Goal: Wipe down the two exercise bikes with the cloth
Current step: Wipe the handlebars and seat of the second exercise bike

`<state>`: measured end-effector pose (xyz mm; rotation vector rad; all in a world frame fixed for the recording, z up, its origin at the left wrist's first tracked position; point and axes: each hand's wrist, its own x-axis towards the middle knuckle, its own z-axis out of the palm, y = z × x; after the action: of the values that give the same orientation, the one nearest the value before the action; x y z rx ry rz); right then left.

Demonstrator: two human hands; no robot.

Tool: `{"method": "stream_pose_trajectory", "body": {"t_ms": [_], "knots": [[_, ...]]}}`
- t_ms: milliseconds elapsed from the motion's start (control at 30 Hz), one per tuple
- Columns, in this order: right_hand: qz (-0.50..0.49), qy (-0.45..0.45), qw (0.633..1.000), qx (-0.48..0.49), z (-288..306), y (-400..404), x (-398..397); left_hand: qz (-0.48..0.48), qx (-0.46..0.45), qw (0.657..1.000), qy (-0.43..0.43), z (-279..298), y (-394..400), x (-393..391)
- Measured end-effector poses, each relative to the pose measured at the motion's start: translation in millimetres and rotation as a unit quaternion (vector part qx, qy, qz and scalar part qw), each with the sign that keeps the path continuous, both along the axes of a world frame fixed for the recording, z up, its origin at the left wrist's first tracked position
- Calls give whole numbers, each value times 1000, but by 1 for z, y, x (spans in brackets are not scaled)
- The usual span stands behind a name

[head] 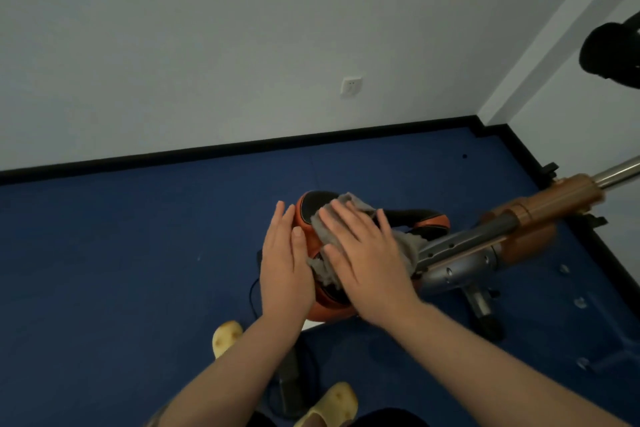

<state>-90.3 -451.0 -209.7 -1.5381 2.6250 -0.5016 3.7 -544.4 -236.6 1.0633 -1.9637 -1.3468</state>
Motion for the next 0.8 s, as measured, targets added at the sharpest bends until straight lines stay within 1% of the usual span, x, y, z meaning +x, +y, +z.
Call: {"method": "stream_pose_trajectory", "body": {"t_ms": [33, 67, 167, 200, 233, 300, 367, 433, 500, 600, 633, 667, 733, 800], "knots": [[12, -9, 1000, 3, 2, -2, -10, -12, 6, 1000, -4, 3, -5, -2], [-1, -26, 1000, 11, 4, -9, -22, -19, 9, 1000, -10, 5, -10, -3], [-98, -72, 991, 63, 10, -47, -52, -28, 6, 999, -14, 10, -22, -5], [-112, -63, 989, 74, 10, -56, -53, -28, 4, 1000, -10, 11, -26, -4], [-108, -43, 990, 77, 11, -57, -49, -30, 0, 1000, -4, 11, -30, -2], [-50, -12, 998, 39, 8, -45, -33, -40, -7, 999, 6, 10, -38, 1], [28, -6, 1000, 8, 8, -30, -18, -52, 9, 998, 26, 11, -46, 3], [60, -15, 998, 8, 11, -30, -16, -60, 43, 996, 43, 15, -53, 2], [31, -38, 998, 35, 15, -44, -20, -62, 56, 996, 45, 18, -59, -1], [-68, -94, 989, 93, 24, -80, -33, -73, 56, 995, 35, 18, -69, -5], [-86, -90, 987, 103, 25, -87, -33, -81, 66, 994, 34, 17, -72, -7], [-83, -63, 990, 100, 25, -86, -28, -87, 83, 992, 36, 15, -76, -7], [-31, -6, 998, 52, 19, -70, -8, -88, 109, 990, 36, 13, -86, -9], [14, -3, 999, 35, 18, -48, 8, -99, 93, 990, 28, 10, -98, -8]]}}
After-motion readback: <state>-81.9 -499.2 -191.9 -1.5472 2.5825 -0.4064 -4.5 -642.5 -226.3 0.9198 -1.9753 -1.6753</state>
